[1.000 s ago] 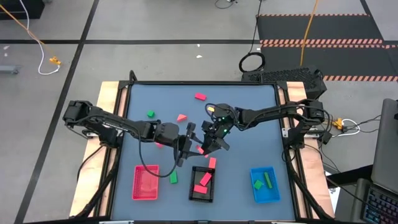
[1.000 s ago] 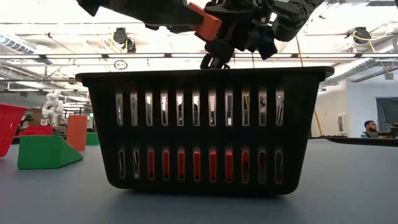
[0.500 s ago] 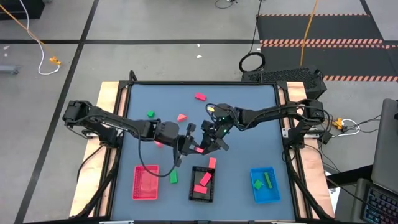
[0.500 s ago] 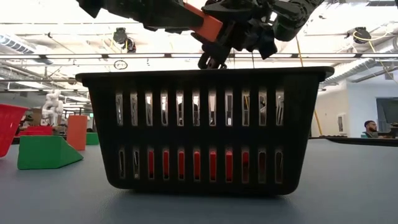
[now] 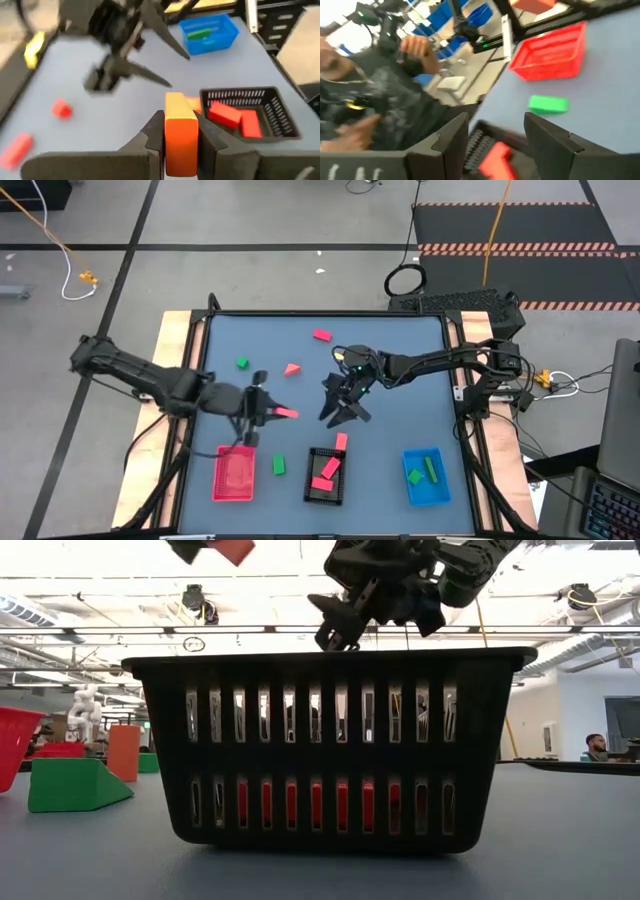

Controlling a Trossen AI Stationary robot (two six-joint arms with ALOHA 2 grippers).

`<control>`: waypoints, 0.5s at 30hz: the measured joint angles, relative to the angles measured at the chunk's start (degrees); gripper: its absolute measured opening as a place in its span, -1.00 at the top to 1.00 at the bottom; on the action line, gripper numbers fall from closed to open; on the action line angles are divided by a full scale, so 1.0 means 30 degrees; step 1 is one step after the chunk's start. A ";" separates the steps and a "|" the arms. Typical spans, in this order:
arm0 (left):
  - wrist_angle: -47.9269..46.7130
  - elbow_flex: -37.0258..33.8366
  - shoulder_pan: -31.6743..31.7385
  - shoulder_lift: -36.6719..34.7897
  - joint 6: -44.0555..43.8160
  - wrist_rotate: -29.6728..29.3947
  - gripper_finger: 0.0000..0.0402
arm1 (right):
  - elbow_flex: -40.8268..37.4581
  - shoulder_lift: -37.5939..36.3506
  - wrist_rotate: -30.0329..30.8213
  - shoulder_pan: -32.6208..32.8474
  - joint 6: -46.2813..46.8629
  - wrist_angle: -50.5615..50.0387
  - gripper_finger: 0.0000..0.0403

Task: Sort & place blocks by color
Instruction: Put the orange block into the red bin

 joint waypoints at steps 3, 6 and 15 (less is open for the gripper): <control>-0.2165 -0.0011 -0.1555 -0.0321 -0.3914 -0.1446 0.72 | -0.0013 0.0000 0.1750 0.0007 -0.1525 -0.0083 0.07; -0.3719 -0.0019 -0.2990 -0.0097 -0.7556 -0.1674 0.72 | -0.0014 -0.0006 0.3947 0.0015 -0.2441 -0.0171 0.07; -0.9239 -0.0040 -0.5803 0.2511 -1.8535 0.2169 0.72 | -0.0035 -0.0007 0.7578 0.0010 -0.4094 -0.2557 0.07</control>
